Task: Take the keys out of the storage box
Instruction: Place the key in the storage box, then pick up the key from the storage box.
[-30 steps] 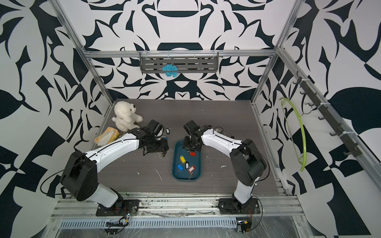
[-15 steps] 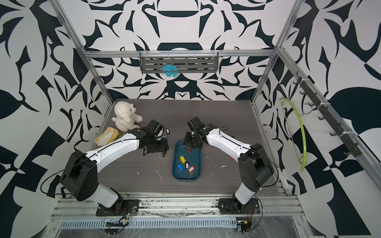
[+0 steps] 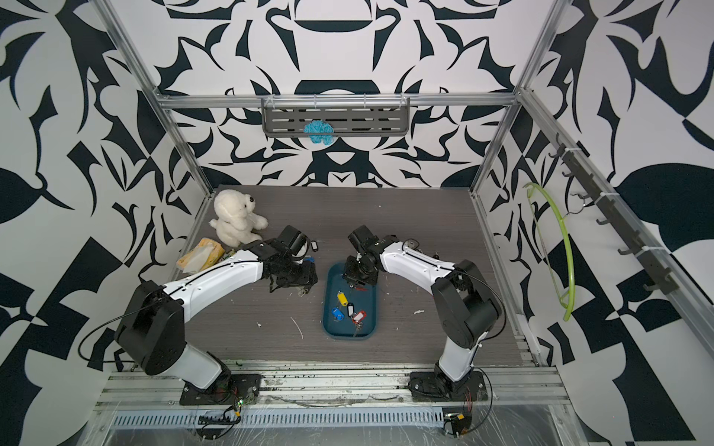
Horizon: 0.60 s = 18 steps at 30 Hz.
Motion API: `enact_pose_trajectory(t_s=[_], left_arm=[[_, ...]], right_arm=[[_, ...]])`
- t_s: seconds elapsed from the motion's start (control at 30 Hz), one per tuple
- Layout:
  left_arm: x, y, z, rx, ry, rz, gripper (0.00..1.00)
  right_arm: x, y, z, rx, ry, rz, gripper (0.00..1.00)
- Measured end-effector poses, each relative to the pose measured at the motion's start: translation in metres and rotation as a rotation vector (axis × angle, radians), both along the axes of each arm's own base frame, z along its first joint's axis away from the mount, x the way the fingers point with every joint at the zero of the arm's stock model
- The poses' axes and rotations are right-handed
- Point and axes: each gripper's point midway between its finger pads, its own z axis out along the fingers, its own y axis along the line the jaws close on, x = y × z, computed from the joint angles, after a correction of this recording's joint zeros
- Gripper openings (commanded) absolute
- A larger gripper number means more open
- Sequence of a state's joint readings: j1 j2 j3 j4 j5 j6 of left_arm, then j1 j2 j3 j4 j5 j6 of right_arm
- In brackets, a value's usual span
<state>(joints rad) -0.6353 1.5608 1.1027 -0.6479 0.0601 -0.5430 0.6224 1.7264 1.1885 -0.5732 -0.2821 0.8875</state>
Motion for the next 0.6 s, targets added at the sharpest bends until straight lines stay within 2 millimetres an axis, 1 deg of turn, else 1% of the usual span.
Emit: enact_pose_trajectory(t_s=[0.03,0.07,0.1,0.13,0.17,0.2,0.27,0.3,0.33,0.4,0.43,0.5,0.6], left_arm=[[0.0,0.0,0.0,0.0,0.0,0.0,0.57],[0.0,0.0,0.0,0.0,0.0,0.0,0.56],[0.0,0.0,0.0,0.0,0.0,0.0,0.56],[0.0,0.0,0.0,0.0,0.0,0.0,0.56],[0.0,0.0,0.0,0.0,0.0,0.0,0.56],[0.0,0.0,0.0,0.0,0.0,0.0,0.56],[0.0,0.0,0.0,0.0,0.0,0.0,0.56],[0.0,0.0,0.0,0.0,0.001,0.0,0.56],[0.0,0.0,0.0,0.0,0.001,0.0,0.56],[0.0,0.0,-0.001,0.001,0.001,0.0,0.56],[0.0,0.0,-0.001,0.001,0.001,0.0,0.56],[0.0,0.0,-0.001,0.001,0.001,0.0,0.56],[0.0,0.0,-0.001,0.002,0.003,0.0,0.56]], right_arm=[[0.0,-0.002,-0.001,-0.012,0.0,0.0,0.26],[-0.001,-0.005,-0.002,-0.027,-0.001,0.005,0.26],[-0.002,-0.008,-0.002,-0.042,-0.002,0.006,0.2],[-0.002,-0.01,-0.002,-0.056,-0.006,0.011,0.11],[-0.003,-0.012,-0.002,-0.063,-0.005,0.006,0.07],[-0.003,-0.014,-0.001,-0.072,-0.009,0.007,0.03],[-0.003,-0.017,0.003,-0.079,-0.021,0.004,0.02],[-0.003,-0.018,0.006,-0.077,-0.029,0.001,0.05],[-0.002,-0.018,0.009,-0.076,-0.038,-0.001,0.11],[-0.002,-0.019,0.014,-0.074,-0.049,-0.002,0.31],[-0.002,-0.02,0.016,-0.075,-0.053,-0.002,0.37],[-0.002,-0.021,0.017,-0.082,-0.053,0.005,0.43],[-0.002,-0.024,0.013,-0.111,-0.031,0.011,0.46]])
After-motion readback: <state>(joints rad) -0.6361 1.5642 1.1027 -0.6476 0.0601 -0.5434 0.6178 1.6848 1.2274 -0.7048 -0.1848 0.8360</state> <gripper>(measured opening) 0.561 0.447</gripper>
